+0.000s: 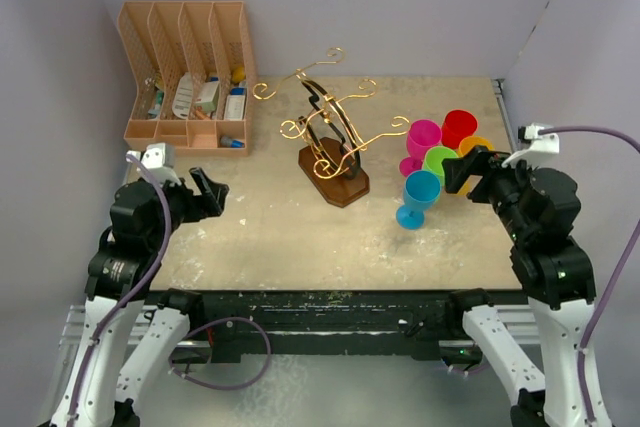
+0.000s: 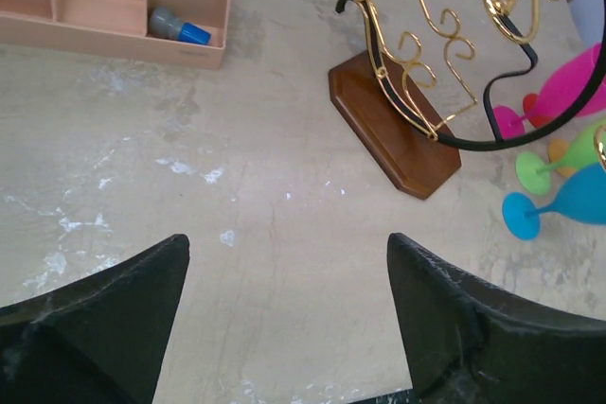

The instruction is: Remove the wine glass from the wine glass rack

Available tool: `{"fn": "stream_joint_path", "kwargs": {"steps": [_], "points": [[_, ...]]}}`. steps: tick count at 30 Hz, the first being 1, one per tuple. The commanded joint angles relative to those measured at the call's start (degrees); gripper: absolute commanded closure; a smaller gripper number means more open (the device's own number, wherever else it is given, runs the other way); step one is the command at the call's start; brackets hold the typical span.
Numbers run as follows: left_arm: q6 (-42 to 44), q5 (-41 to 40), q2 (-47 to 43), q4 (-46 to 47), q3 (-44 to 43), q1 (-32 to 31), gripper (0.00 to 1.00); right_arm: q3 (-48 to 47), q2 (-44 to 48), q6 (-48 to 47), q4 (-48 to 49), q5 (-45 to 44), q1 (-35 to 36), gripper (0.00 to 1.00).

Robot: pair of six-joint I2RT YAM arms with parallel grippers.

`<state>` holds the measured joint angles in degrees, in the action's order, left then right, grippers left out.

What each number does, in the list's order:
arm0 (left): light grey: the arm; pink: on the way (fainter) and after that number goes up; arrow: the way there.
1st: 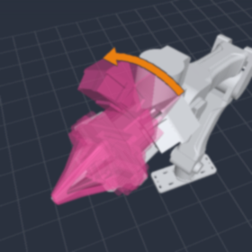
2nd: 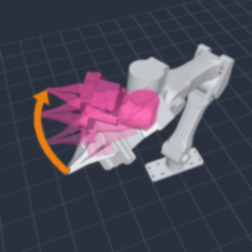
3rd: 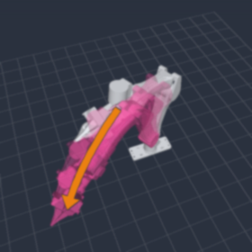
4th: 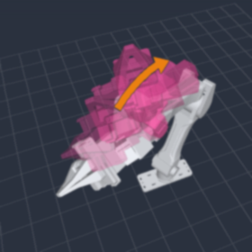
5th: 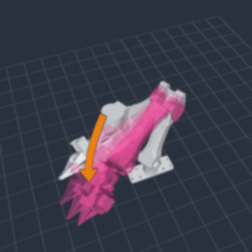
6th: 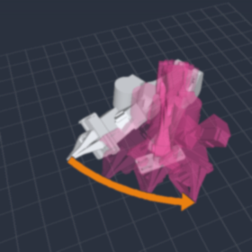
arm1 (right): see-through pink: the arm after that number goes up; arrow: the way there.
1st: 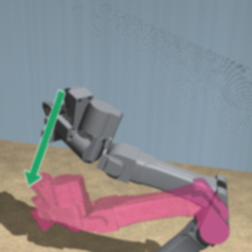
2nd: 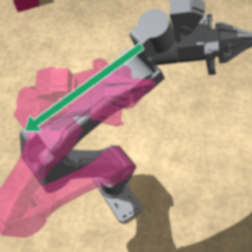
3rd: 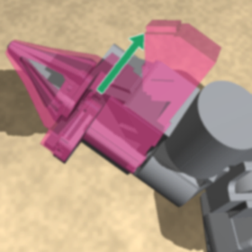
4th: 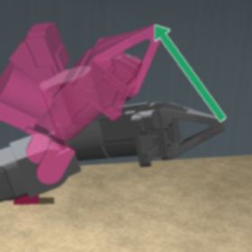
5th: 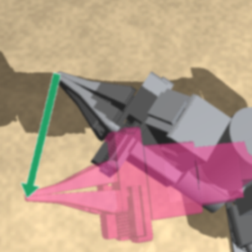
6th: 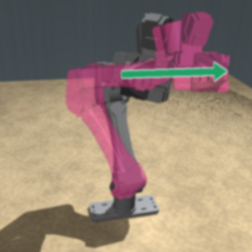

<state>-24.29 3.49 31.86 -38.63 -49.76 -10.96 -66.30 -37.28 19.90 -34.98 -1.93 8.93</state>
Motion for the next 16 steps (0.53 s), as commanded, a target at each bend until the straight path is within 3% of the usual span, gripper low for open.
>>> {"fn": "stream_joint_path", "kwargs": {"steps": [1, 2, 7, 16], "points": [[-0.5, -7.5, 0.6, 1.7, 0.5, 0.1, 0.04, 1.6, 0.0, -1.9, 4.5, -0.6, -0.1, 0.1], [-0.8, -8.5, 1.1, 1.4, 0.4, 0.1, 0.0, 1.8, 0.2, -2.0, 4.4, -0.8, -0.1, 0.09], [-3.0, -14.0, 4.0, -2.9, -2.2, 0.1, 0.01, 1.9, 2.0, -2.5, 4.3, -0.6, -0.1, 0.09], [-2.1, -11.4, 4.5, -2.2, -1.9, 0.1, 0.01, 3.6, 3.3, -1.6, 4.5, -0.1, -0.1, 0.11]]}}
